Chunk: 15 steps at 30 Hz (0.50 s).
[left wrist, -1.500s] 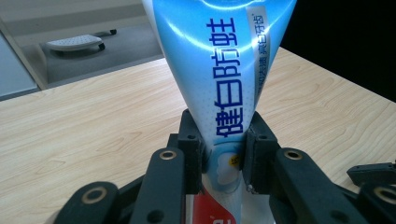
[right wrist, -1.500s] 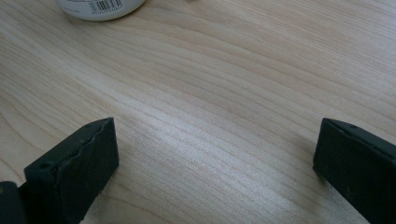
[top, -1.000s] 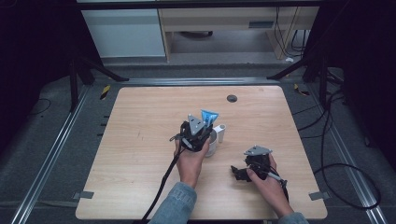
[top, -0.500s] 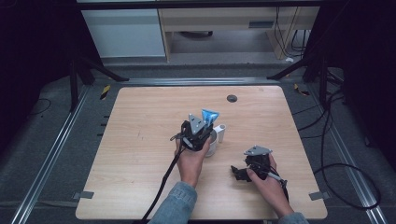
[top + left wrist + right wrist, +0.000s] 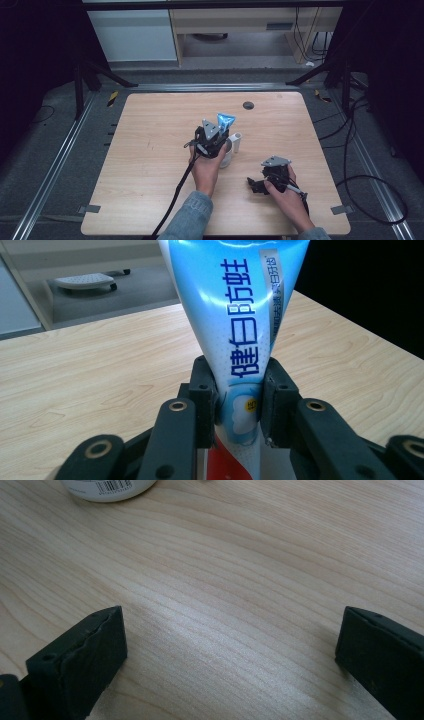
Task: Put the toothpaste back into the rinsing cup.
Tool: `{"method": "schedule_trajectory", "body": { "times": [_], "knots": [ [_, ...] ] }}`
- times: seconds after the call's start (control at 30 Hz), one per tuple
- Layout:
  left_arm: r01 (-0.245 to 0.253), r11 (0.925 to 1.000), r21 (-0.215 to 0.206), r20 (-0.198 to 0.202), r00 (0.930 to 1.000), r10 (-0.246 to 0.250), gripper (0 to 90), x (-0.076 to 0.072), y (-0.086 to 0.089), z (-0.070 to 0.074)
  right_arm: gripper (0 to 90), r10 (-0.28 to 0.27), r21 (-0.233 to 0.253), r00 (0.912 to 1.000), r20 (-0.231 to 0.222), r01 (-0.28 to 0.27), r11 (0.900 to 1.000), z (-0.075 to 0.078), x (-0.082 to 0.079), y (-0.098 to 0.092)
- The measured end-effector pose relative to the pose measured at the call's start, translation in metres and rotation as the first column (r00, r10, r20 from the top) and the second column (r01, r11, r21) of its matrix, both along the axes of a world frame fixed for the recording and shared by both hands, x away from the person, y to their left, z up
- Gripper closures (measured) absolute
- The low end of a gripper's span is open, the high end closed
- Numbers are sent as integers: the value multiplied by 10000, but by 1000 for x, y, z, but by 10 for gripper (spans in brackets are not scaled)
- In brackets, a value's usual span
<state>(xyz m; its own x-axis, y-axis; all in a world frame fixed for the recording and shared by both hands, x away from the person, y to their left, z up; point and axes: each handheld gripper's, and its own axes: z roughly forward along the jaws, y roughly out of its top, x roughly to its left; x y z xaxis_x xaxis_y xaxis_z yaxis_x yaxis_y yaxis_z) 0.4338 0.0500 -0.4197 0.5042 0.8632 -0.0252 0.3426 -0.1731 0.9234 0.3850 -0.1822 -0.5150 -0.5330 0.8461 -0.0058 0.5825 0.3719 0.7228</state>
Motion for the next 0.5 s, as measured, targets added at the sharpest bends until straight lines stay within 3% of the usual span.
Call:
{"method": "schedule_trajectory", "body": {
  "times": [0.5],
  "knots": [
    [-6,10000,-56,28,10000,6,701,1,-2,-1,3,-4,2,10000,3,4,10000,0,0,0]
  ]
}}
